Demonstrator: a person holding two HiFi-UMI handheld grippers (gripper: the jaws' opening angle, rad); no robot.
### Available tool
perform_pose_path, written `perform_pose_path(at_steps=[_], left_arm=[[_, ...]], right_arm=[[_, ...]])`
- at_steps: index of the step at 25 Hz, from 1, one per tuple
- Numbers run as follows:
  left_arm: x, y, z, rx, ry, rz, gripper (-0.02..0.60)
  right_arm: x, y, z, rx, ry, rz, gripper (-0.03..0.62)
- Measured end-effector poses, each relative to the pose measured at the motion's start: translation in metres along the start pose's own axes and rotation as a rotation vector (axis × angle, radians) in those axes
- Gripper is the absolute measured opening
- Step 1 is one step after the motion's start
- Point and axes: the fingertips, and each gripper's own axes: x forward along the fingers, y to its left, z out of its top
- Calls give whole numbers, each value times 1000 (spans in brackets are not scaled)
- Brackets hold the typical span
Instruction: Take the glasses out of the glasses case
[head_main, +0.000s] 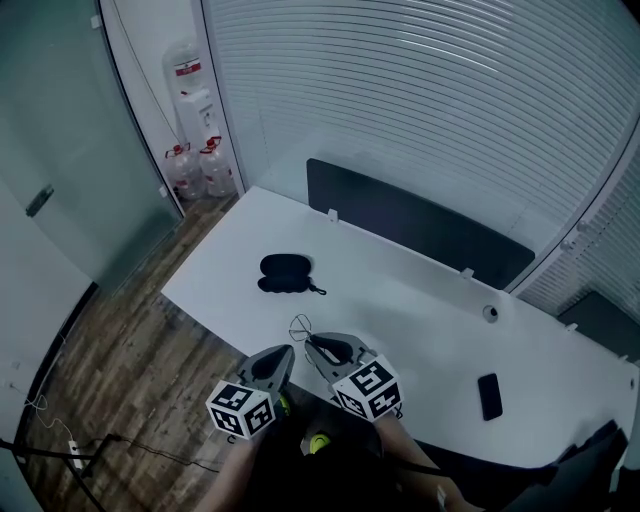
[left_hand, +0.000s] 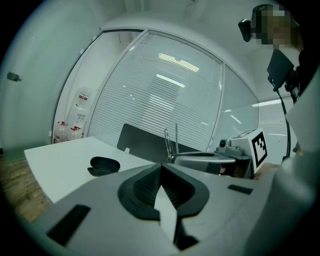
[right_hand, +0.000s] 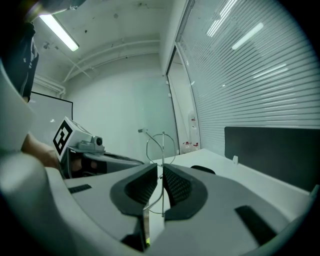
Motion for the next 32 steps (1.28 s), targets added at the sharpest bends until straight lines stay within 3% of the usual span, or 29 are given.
perform_pose_path(at_steps=[32], left_arm=[[-35,-4,-8,4,-21,-20,9]], right_arm=[[2,42,-7,-23,24,-16,44]])
